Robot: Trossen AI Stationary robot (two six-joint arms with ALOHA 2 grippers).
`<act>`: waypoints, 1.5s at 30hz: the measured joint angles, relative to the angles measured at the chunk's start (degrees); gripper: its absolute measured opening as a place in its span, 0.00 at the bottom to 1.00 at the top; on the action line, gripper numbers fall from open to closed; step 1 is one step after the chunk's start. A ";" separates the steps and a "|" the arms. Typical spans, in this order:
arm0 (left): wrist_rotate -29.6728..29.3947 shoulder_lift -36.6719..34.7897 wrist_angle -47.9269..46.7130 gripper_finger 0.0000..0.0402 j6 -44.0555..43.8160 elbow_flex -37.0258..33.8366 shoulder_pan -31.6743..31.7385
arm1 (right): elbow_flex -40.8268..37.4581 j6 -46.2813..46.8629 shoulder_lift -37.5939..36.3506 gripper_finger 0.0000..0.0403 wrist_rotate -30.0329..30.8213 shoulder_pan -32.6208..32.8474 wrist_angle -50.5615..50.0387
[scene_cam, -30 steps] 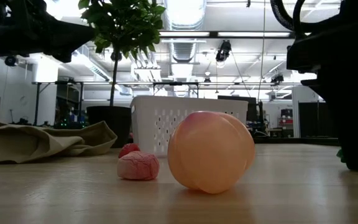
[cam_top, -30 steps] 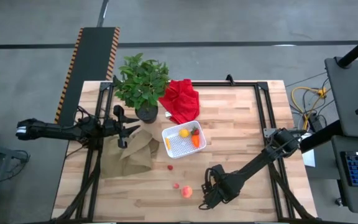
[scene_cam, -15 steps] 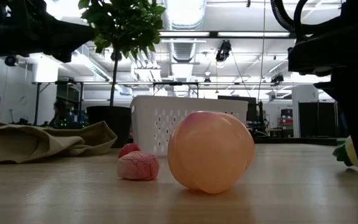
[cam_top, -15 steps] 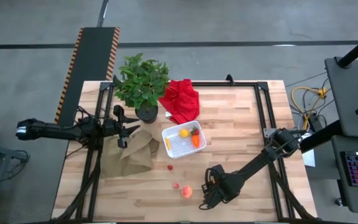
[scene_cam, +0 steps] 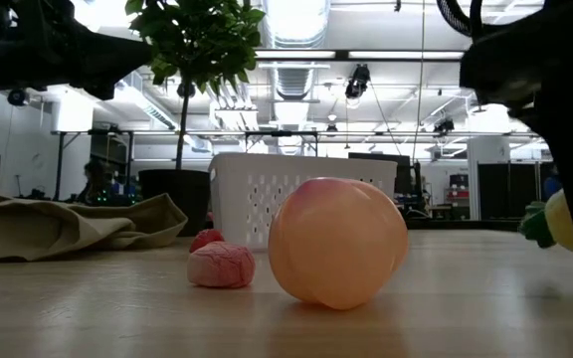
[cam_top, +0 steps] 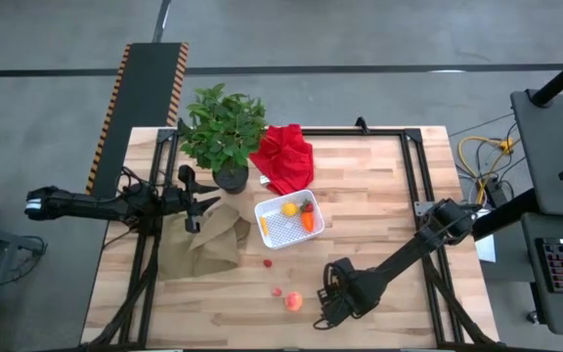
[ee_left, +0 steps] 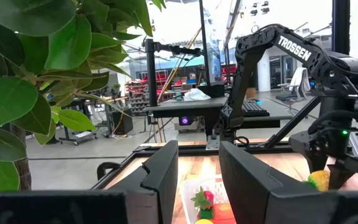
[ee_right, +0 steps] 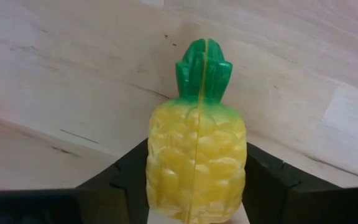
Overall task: Pick and placing Produce into tupperware
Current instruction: Put the yellow pineapple into the bin
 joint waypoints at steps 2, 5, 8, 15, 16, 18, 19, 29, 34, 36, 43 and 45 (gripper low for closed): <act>0.00 0.00 0.01 0.26 0.00 0.00 0.01 | 0.00 -0.01 -0.79 0.46 0.56 0.02 -0.73; 0.00 0.00 0.02 0.26 -0.02 0.00 0.02 | 0.02 0.00 -2.41 0.45 4.30 0.02 -0.90; 0.00 0.00 0.02 0.26 -0.02 0.00 0.00 | 0.02 -0.89 -4.32 0.45 11.26 0.14 -0.58; 0.00 0.00 0.02 0.26 0.00 0.00 0.00 | -0.02 -9.24 -7.48 0.45 29.59 0.86 1.10; 0.01 0.00 0.02 0.26 0.00 0.00 0.02 | -0.02 -11.47 -7.61 0.45 30.89 0.89 1.78; 0.01 0.00 0.02 0.26 0.00 0.00 0.00 | -0.02 -14.81 -7.78 0.44 32.22 0.90 2.54; 0.00 0.00 0.02 0.26 0.00 0.00 0.01 | -0.04 -16.68 -7.78 0.43 32.37 0.90 3.24; 0.02 -0.02 0.05 0.26 -0.02 0.00 0.00 | 0.19 -37.49 -7.84 0.38 26.44 1.03 11.30; 0.00 -0.02 0.05 0.26 -0.02 0.00 0.00 | 0.24 -42.48 -9.03 0.38 24.83 0.96 11.35; 0.02 0.00 0.07 0.26 -0.02 0.00 0.00 | 0.24 -45.11 -9.91 0.38 23.75 0.96 11.48; 0.01 -0.02 0.07 0.26 -0.02 0.00 0.00 | 1.82 -55.26 -14.17 0.38 19.19 0.63 11.73; 0.01 -0.02 0.07 0.26 -0.02 0.00 0.01 | 2.12 -57.14 -15.76 0.38 19.59 0.16 11.80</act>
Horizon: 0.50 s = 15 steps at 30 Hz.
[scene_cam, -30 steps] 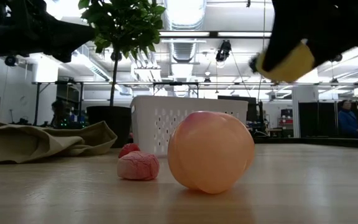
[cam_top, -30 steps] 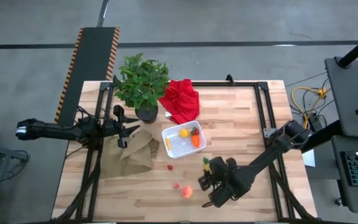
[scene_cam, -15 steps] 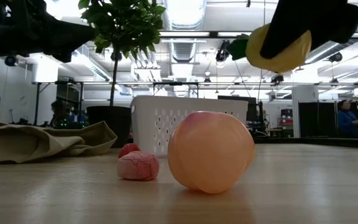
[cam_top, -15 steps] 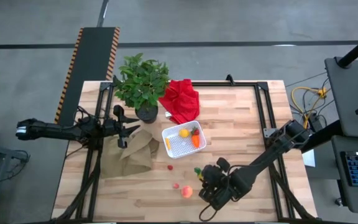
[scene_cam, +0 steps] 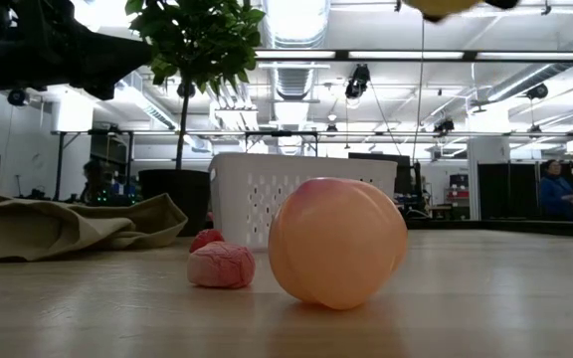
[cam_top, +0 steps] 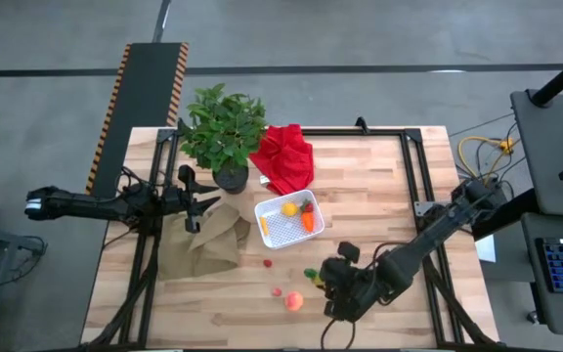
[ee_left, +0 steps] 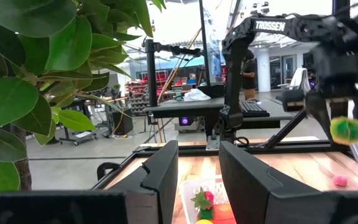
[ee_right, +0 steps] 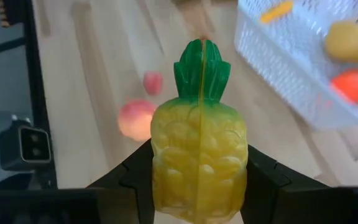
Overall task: Pick and placing Produce into tupperware
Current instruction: Put the yellow pineapple into the bin
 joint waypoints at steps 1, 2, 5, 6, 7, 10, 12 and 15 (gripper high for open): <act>-0.01 0.00 0.01 0.26 0.00 0.00 0.01 | 0.06 -0.94 -0.90 0.38 0.03 -0.40 -0.01; 0.01 0.00 -0.01 0.26 0.00 0.00 0.00 | 0.08 -2.02 -1.65 0.38 0.15 -0.78 0.01; -0.01 0.00 -0.01 0.26 0.00 0.00 -0.01 | 0.11 -5.18 -3.85 0.38 0.25 -2.66 -0.04; -0.01 0.00 -0.01 0.26 0.00 0.00 -0.01 | 0.11 -6.33 -4.56 0.38 0.22 -3.58 -0.14; 0.01 0.00 -0.01 0.26 -0.01 0.00 -0.02 | 0.11 -7.56 -5.15 0.38 0.24 -4.52 -0.36; -0.02 0.00 -0.01 0.26 -0.02 0.00 0.01 | 0.11 -12.67 -6.43 0.38 0.10 -7.99 -0.38; 0.01 0.00 -0.01 0.26 0.00 0.00 -0.01 | 0.11 -16.36 -6.94 0.38 -0.88 -10.41 -0.36; -0.01 0.00 -0.03 0.26 0.00 0.00 0.00 | 0.11 -20.93 -7.46 0.38 -3.15 -14.23 -0.40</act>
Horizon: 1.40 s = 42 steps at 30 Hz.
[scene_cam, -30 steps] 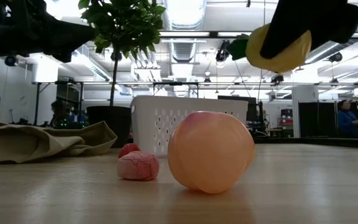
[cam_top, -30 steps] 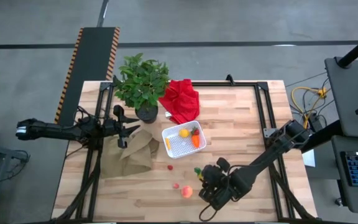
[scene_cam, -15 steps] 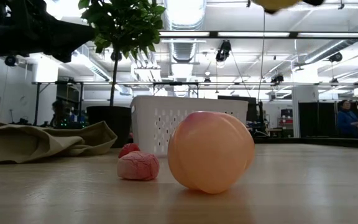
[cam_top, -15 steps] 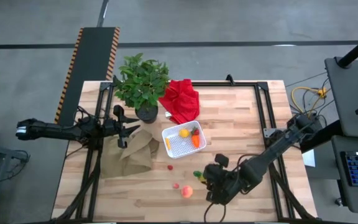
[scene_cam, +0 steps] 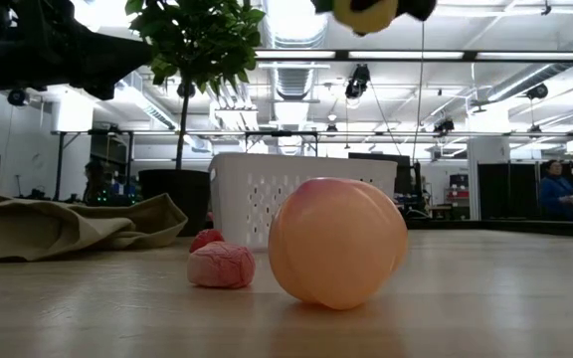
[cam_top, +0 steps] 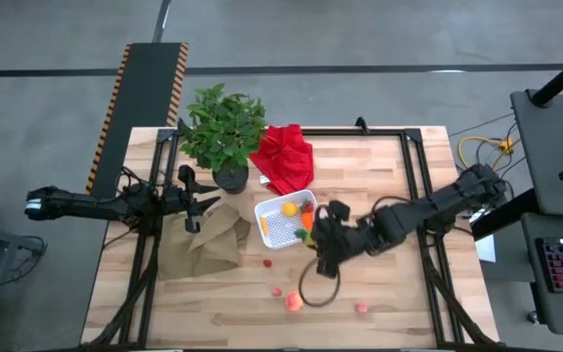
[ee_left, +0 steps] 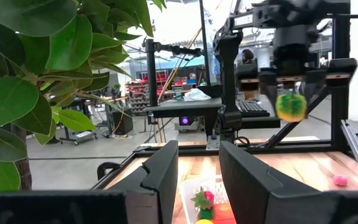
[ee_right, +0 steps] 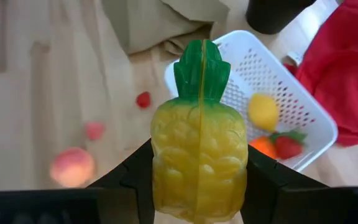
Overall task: Pick and placing Produce into tupperware
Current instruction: Put the yellow pineapple into the bin
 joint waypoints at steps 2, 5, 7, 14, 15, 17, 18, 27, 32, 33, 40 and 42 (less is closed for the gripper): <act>0.02 0.02 -0.01 0.26 0.00 0.00 -0.01 | 0.00 -2.94 -0.05 0.38 -1.83 -2.55 0.00; 0.00 0.00 -0.02 0.26 0.00 0.00 0.00 | 0.00 -6.44 0.30 0.39 -3.48 -6.16 0.02; 0.02 0.02 -0.02 0.26 0.00 0.00 -0.01 | -0.02 -8.14 0.68 0.38 -4.51 -8.51 -0.03; 0.01 0.02 -0.05 0.26 0.02 0.00 -0.01 | -0.11 -12.37 3.24 0.38 -7.36 -15.44 0.54; 0.00 0.06 -0.02 0.26 0.02 0.00 0.00 | -0.11 -12.72 3.72 0.38 -7.63 -16.20 0.87; 0.00 0.11 -0.07 0.26 0.02 0.00 -0.01 | -0.18 -13.38 4.82 0.38 -8.37 -17.49 1.00; 0.00 0.09 -0.07 0.26 0.03 0.01 0.00 | -0.20 -13.95 5.49 0.38 -9.14 -18.12 1.37; 0.00 0.15 -0.07 0.26 0.04 0.00 0.00 | -0.22 -15.90 12.16 0.38 -12.30 -21.60 2.12; -0.02 0.11 -0.10 0.26 0.05 0.00 -0.02 | -0.22 -16.18 15.07 0.38 -13.83 -22.15 2.81; -0.02 0.11 -0.10 0.26 0.04 0.02 -0.01 | -0.24 -16.21 15.45 0.38 -14.30 -22.13 3.12; -0.02 0.51 0.02 0.26 0.04 0.01 0.00 | -0.26 -15.83 16.40 0.44 -14.72 -22.22 3.21; -0.02 0.57 -0.10 0.26 0.04 0.01 0.00 | -0.26 -15.80 16.25 0.48 -14.53 -22.48 3.40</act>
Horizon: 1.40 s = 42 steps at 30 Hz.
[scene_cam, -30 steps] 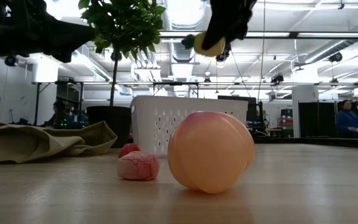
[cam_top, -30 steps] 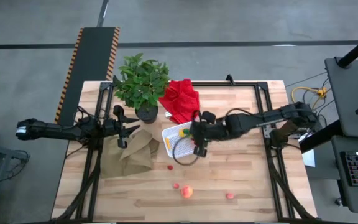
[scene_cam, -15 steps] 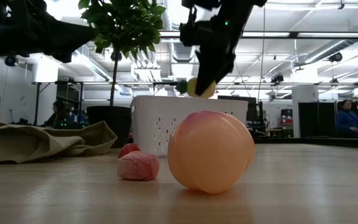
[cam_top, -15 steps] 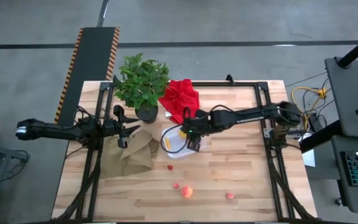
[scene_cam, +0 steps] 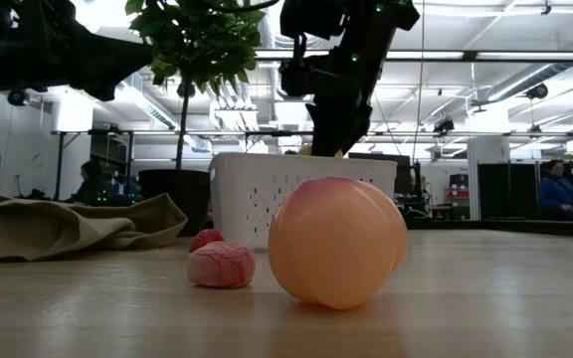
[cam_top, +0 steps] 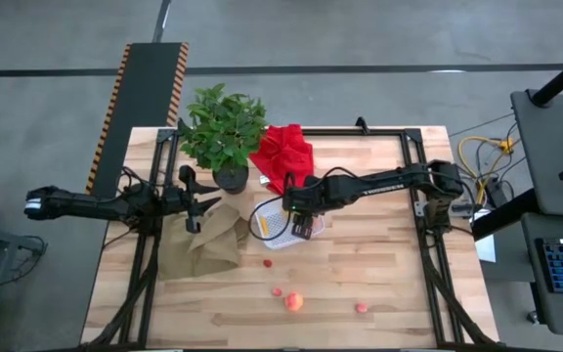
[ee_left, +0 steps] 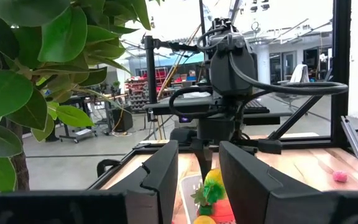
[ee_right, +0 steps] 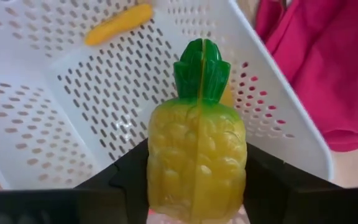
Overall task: Pick and placing Produce into tupperware
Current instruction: Put the yellow pineapple into the bin, then put the right orange apricot into the bin
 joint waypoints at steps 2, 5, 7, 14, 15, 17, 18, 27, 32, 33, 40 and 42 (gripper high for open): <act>0.00 0.03 0.04 0.26 0.00 -0.01 0.00 | 0.00 0.19 -0.02 0.51 0.06 -0.12 -0.08; 0.00 0.09 0.01 0.26 0.00 0.01 0.00 | 0.00 0.28 -0.03 0.53 0.38 -0.43 -0.06; 0.00 0.09 0.06 0.26 0.00 0.01 -0.02 | 0.00 0.43 -0.04 0.53 0.42 -0.45 -0.08; 0.00 0.09 0.03 0.26 0.00 0.00 -0.01 | 0.00 3.06 -0.06 0.55 1.20 -0.45 -0.25; 0.00 0.09 0.03 0.26 0.00 0.00 0.00 | 0.00 3.05 -0.06 0.57 1.24 -0.45 -0.25; 0.00 0.22 0.06 0.26 0.00 -0.01 -0.02 | 0.00 3.06 -0.08 0.60 1.42 -0.45 -0.23; 0.00 0.31 0.03 0.26 0.00 0.01 -0.01 | 0.00 3.07 -0.08 0.61 1.44 -0.45 -0.23; 0.02 0.76 0.06 0.26 0.00 0.01 -0.02 | 0.00 3.12 -0.78 0.77 1.40 -0.43 -0.63; 0.00 0.78 0.03 0.26 0.00 -0.01 0.00 | 0.00 4.62 -4.25 0.78 1.03 0.79 -0.74; 0.00 0.76 0.03 0.26 0.00 -0.01 -0.02 | 0.00 5.19 -5.37 0.77 1.01 1.29 -0.85; -0.02 0.97 0.06 0.26 0.00 -0.01 0.00 | 0.02 8.21 -11.88 0.74 1.01 8.01 -0.53; -0.02 1.05 0.03 0.26 0.00 0.01 -0.02 | 0.02 9.53 -13.39 0.74 1.07 10.53 -0.49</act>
